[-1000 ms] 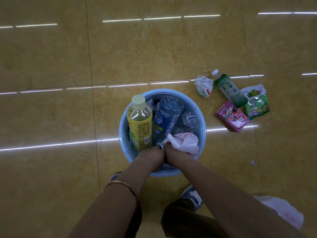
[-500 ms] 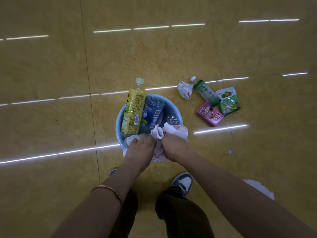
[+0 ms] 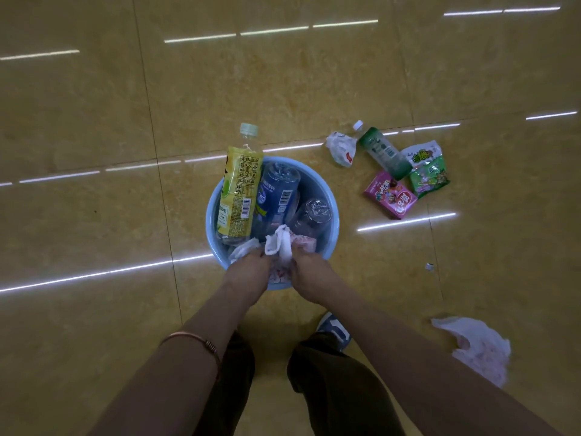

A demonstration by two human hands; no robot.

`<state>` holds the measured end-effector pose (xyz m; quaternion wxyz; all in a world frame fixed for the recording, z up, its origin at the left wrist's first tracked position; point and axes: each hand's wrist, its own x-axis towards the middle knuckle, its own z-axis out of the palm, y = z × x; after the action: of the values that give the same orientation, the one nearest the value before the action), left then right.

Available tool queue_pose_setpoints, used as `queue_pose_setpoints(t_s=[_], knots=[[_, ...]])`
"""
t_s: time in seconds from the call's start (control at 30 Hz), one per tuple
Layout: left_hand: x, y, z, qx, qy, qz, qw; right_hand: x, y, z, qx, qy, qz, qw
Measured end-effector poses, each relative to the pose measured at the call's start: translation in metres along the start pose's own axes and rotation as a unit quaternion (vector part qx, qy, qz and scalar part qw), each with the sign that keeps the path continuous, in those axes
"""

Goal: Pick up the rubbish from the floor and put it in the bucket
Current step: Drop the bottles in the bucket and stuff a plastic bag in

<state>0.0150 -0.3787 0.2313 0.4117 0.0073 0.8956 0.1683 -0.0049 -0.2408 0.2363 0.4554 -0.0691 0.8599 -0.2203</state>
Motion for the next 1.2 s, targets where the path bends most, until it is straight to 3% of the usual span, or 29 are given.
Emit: queue_pose_setpoints(t_s=[0.23,0.43,0.63,0.87,1.07,1.2], knots=[[0.040,-0.018,0.021,0.043,-0.019,0.018,0.999,0.049,0.005,0.014,-0.141,-0.138,-0.017,0.980],[0.048,-0.019,0.027,0.060,-0.056,0.013,0.997,0.072,0.002,0.015,-0.208,-0.182,0.008,0.961],[0.005,-0.003,-0.002,0.155,0.031,0.049,0.986,0.035,-0.011,-0.022,-0.192,-0.093,0.026,0.977],[-0.032,0.019,-0.050,0.108,0.098,0.027,0.989,-0.006,-0.016,-0.071,-0.158,-0.023,0.083,0.984],[-0.070,0.022,-0.084,0.062,0.126,0.034,0.990,-0.051,-0.033,-0.092,-0.037,0.045,0.058,0.997],[-0.094,0.035,-0.124,0.091,0.129,0.040,0.987,-0.083,-0.051,-0.125,0.027,0.084,0.047,0.995]])
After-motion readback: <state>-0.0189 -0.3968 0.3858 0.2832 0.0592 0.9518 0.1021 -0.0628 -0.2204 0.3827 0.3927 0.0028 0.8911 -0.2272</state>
